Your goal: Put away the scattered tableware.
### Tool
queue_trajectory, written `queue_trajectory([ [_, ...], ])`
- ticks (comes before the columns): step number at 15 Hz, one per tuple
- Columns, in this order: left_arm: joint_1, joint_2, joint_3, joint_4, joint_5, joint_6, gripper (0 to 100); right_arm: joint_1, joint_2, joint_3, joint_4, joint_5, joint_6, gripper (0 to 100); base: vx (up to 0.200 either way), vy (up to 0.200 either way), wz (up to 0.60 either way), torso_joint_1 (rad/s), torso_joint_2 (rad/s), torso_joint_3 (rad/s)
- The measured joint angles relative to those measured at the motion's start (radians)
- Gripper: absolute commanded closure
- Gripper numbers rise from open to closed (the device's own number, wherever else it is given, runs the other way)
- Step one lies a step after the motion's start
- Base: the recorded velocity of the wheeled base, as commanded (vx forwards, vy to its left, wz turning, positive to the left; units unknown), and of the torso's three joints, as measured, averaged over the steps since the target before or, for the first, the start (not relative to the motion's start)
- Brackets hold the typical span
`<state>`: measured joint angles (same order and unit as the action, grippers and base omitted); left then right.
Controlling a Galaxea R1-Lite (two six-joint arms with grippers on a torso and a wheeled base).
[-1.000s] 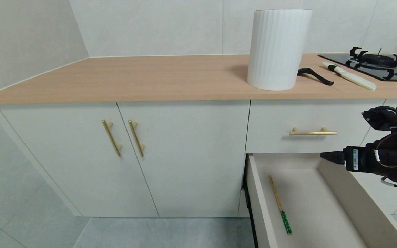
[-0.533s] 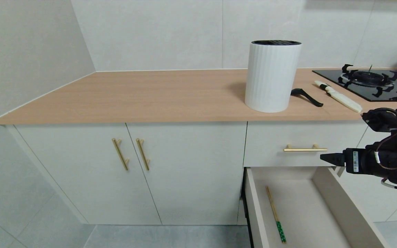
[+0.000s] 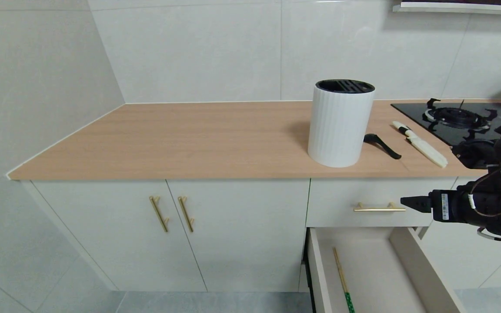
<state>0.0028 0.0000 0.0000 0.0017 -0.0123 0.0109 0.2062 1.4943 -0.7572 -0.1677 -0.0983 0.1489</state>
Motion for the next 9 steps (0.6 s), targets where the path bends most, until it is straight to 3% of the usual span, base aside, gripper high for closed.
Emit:
queue_trajectory([
  [4,0.000,0.000,0.000,0.000,0.000,0.000,0,0.001,0.007,0.001,-0.003,0.000,-0.005,0,0.000,0.000,0.00,0.028,-0.06,-0.035],
  [9,0.000,0.000,0.000,0.000,0.000,0.000,0,-0.041,0.086,-0.064,-0.139,0.011,-0.041,0,0.000,0.000,0.00,0.000,0.00,0.000],
])
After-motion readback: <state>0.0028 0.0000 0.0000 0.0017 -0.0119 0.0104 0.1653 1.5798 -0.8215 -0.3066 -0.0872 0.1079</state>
